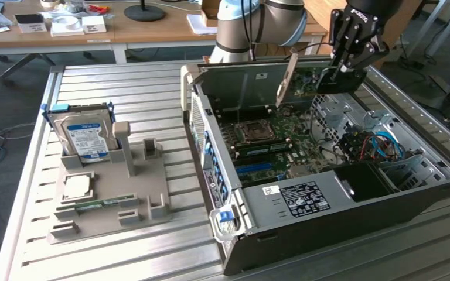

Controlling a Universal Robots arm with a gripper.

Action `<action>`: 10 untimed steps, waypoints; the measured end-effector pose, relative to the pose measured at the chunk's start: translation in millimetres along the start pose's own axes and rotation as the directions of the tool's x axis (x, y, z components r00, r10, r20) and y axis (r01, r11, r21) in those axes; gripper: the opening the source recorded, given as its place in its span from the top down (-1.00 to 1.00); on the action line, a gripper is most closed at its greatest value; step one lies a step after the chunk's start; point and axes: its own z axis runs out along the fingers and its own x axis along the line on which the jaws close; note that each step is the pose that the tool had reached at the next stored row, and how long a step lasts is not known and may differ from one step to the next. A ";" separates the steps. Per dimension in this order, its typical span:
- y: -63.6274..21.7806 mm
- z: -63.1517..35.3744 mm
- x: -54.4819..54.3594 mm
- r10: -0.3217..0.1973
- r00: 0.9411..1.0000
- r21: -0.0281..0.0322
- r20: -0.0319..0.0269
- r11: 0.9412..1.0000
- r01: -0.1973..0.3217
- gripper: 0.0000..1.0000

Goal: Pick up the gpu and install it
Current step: 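Insert the gpu into the slot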

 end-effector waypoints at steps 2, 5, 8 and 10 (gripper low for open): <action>0.0 0.0 0.0 0.000 1.000 0.000 0.000 1.000 0.000 0.47; 0.3 2.5 0.1 0.000 1.000 0.000 0.000 1.000 0.000 0.47; 1.2 7.8 0.5 0.000 1.000 0.000 0.000 1.000 0.000 0.47; 1.6 11.3 0.8 0.000 1.000 0.000 0.000 1.000 0.000 0.47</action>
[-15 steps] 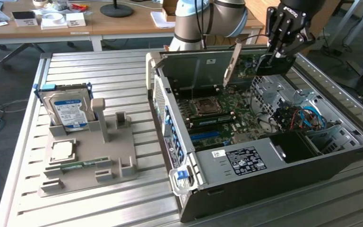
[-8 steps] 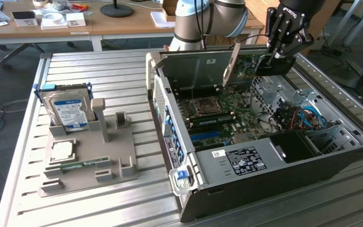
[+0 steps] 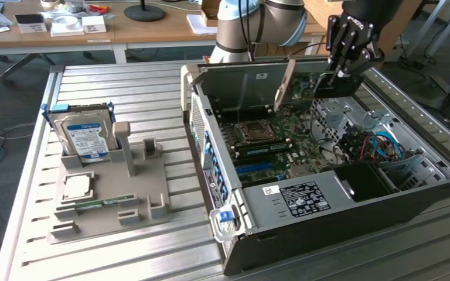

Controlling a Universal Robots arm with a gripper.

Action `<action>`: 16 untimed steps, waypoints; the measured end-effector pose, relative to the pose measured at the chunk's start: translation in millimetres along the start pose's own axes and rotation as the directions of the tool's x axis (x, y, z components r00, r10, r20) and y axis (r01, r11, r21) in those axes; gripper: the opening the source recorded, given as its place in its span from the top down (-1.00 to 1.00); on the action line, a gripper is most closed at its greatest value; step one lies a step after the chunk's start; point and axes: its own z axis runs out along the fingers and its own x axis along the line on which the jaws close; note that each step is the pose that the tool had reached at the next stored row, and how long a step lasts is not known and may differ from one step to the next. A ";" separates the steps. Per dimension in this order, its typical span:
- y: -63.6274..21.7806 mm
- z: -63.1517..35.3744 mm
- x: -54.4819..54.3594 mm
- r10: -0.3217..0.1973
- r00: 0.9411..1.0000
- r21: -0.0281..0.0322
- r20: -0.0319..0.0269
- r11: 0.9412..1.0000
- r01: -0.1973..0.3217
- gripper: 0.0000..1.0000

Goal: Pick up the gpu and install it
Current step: 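Insert the gpu into the slot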

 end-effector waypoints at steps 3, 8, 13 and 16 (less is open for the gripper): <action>0.7 5.4 0.4 0.000 1.000 0.000 0.000 1.000 0.000 0.47; 1.1 7.2 0.6 0.000 1.000 0.000 0.000 1.000 0.000 0.47; 1.2 7.3 0.5 0.000 1.000 0.000 0.000 1.000 0.000 0.47; 3.6 7.5 0.8 0.000 1.000 0.000 0.000 1.000 0.000 0.47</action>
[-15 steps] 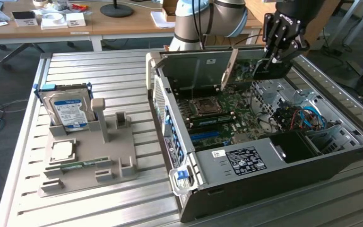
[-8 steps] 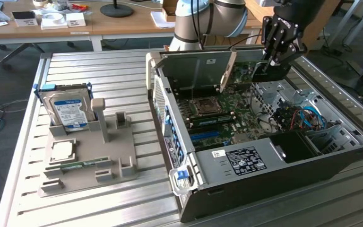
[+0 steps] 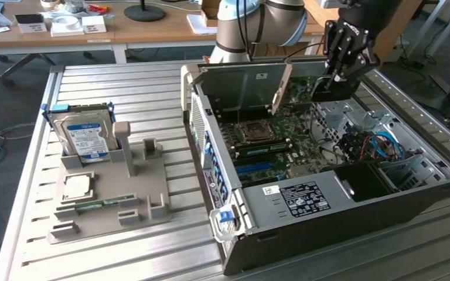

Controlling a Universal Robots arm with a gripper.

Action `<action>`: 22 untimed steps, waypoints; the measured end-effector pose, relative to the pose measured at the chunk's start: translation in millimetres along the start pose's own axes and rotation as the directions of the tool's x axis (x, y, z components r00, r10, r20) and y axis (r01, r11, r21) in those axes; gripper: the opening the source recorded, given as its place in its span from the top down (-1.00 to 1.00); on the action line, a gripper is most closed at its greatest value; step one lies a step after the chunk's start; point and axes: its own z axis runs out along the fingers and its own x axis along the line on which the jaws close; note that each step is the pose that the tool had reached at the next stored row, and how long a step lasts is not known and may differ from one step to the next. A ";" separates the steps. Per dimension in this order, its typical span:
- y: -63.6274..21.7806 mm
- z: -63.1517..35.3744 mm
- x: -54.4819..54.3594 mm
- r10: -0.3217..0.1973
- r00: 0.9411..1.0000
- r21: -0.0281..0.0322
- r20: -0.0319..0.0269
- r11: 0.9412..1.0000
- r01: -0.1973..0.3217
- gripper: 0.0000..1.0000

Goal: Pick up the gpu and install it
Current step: 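Insert the gpu into the slot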

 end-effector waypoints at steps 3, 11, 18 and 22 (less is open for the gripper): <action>7.0 0.2 0.7 0.000 1.000 0.000 0.000 1.000 0.000 0.47; 20.6 5.8 2.5 0.000 1.000 0.000 0.000 1.000 0.000 0.47; 22.4 9.4 2.9 0.000 1.000 0.000 0.000 1.000 0.000 0.47; 22.4 9.4 2.9 0.000 1.000 0.000 0.000 1.000 0.000 0.47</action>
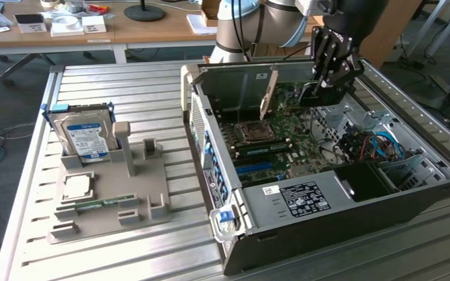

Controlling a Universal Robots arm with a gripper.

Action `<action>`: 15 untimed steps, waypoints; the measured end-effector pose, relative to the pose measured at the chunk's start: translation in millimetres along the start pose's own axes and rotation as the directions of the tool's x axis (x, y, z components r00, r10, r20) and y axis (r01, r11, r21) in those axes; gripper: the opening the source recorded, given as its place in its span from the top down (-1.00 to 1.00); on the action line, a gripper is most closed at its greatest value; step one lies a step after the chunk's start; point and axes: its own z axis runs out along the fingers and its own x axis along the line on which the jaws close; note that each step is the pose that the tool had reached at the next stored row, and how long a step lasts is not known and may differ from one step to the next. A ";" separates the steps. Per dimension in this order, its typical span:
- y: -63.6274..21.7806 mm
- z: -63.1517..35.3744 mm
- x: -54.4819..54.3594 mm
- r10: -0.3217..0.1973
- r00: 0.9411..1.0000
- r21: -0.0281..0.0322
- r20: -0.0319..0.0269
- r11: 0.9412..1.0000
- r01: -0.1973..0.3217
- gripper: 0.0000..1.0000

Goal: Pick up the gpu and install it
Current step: 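Insert the gpu into the slot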

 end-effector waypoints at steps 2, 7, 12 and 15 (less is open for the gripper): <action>0.0 0.2 0.0 0.000 1.000 0.000 0.000 1.000 0.000 0.47; 0.2 7.8 0.5 0.000 1.000 0.000 0.000 1.000 0.000 0.47; 0.3 10.8 0.7 0.000 1.000 0.000 0.000 1.000 0.000 0.47; 0.3 10.9 0.7 0.000 1.000 0.000 0.000 1.000 0.000 0.47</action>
